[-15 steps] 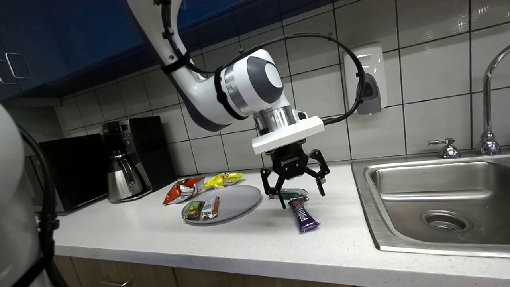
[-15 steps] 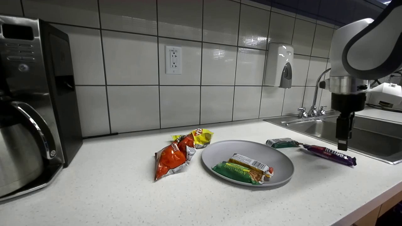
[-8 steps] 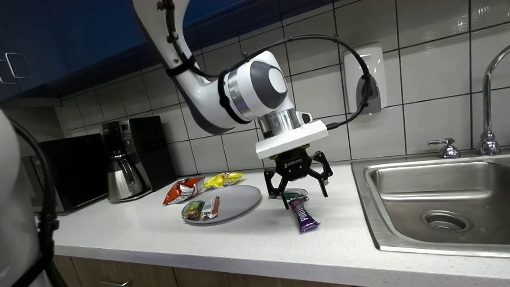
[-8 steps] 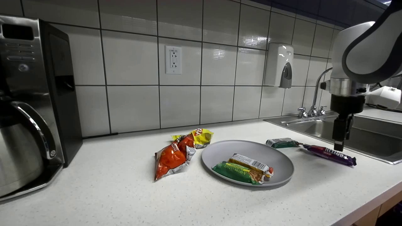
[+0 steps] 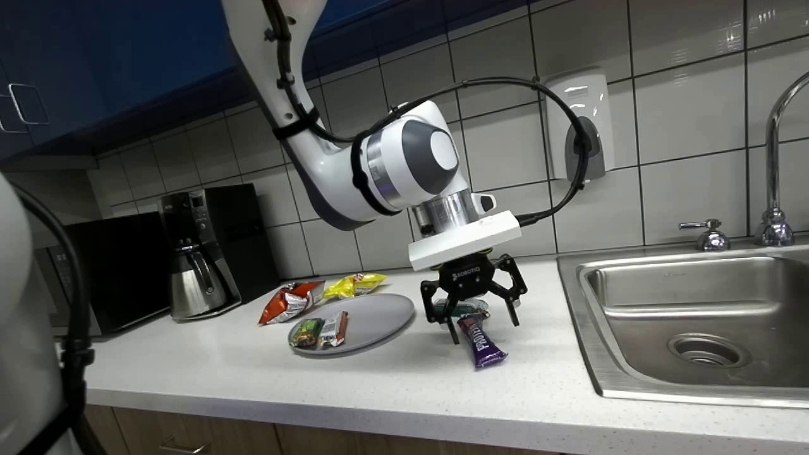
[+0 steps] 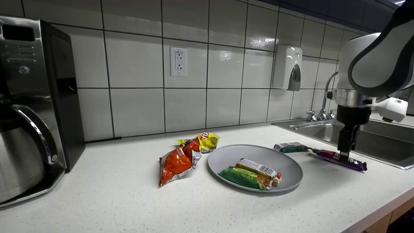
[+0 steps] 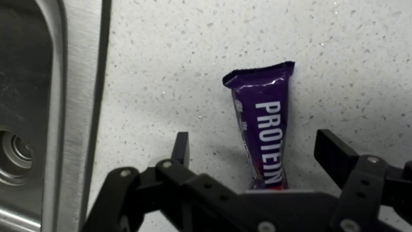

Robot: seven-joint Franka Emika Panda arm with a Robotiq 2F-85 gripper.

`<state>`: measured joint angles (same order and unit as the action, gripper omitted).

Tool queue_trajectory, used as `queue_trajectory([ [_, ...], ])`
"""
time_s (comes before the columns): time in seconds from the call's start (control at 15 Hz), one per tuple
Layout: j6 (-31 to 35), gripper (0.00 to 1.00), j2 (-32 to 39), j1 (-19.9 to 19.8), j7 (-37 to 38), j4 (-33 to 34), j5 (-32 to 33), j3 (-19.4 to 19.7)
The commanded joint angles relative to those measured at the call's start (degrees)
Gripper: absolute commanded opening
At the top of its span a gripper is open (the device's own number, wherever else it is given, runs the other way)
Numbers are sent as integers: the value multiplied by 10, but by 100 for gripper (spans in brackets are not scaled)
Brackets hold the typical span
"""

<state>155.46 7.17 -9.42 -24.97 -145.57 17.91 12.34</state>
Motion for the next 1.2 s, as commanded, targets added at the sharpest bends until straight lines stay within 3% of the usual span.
queue_trajectory([
  [0.0, 12, 100, 20, -8, -3, 16, -17, -16],
  [0.2, 9, 100, 24, -6, 0, 20, -25, -23],
  [0.27, 7, 75, 24, -5, 3, 21, -23, -24],
  [0.4, 2, 66, 23, -5, 1, 21, -25, -27],
  [0.93, -5, 3, 13, -8, -4, 18, -37, -29],
  [1.13, -16, 4, 1, -6, 0, 16, -39, -29],
])
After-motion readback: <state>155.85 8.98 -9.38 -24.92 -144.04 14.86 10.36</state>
